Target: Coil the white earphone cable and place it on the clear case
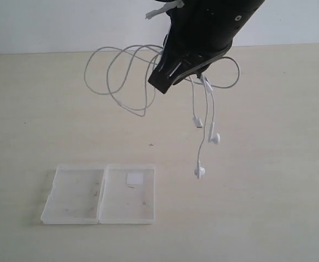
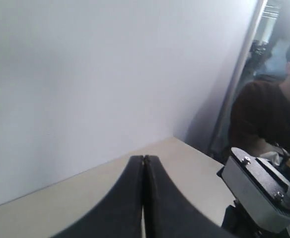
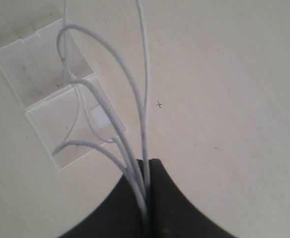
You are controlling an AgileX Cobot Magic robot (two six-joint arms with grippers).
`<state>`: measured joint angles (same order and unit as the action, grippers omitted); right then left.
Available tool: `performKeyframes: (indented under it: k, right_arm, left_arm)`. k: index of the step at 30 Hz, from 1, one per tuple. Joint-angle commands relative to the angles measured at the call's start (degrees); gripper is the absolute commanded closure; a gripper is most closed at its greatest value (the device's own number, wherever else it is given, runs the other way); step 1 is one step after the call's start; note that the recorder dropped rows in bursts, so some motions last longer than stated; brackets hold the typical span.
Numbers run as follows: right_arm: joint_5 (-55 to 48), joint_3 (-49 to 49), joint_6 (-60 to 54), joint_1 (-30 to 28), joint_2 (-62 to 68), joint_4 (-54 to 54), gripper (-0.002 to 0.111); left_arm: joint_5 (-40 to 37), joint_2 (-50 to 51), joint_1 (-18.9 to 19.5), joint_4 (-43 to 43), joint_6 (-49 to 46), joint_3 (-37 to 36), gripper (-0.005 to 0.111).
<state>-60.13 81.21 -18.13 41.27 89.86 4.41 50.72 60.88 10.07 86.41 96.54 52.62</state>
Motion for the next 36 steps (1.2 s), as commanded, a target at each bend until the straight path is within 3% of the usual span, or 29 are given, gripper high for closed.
performKeyframes:
  k: [1, 6, 16, 18, 20, 23, 26, 31, 36]
  right_arm:
    - [0.71, 0.36, 0.42, 0.06, -0.08, -0.35, 0.108]
    - [-0.29, 0.36, -0.24, 0.06, -0.08, -0.57, 0.108]
    - [-0.62, 0.36, -0.24, 0.06, -1.43, -1.46, 0.108]
    - [-0.01, 0.36, -0.24, 0.06, -2.08, -2.11, 0.108]
    - [1.36, 0.36, 0.37, 0.06, -2.44, -1.71, 0.108]
    - [2.01, 0.36, 0.37, 0.06, -2.44, -1.46, 0.108]
    - [2.01, 0.36, 1.94, 1.06, -2.58, -2.33, 0.108]
    - [3.49, 0.36, 6.19, 7.41, -2.58, -11.05, 0.108]
    - [0.01, 0.36, 2.12, 7.41, -2.58, -8.91, 0.108]
  left_arm:
    - [-4.81, -3.94, 0.10, -3.73, -0.20, -4.59, 0.107]
    - [-5.18, -4.09, -0.01, -4.89, -3.10, -8.53, 0.107]
    - [-4.01, -7.81, -0.01, -6.11, -4.15, -9.12, 0.107]
    - [-6.19, -10.02, -1.14, -8.12, -3.90, -10.15, 0.107]
    - [-9.25, -11.96, -4.82, -11.55, -3.74, -12.51, 0.107]
    - [-19.28, -15.53, -11.34, -11.55, -7.11, -16.68, 0.107]
    - [-27.71, -17.52, -15.16, -11.65, -7.84, -17.25, 0.107]
    - [-28.55, -18.00, -16.30, -11.76, -9.59, -17.25, 0.107]
    - [-28.65, -20.05, -16.30, -11.76, -11.18, -17.25, 0.107]
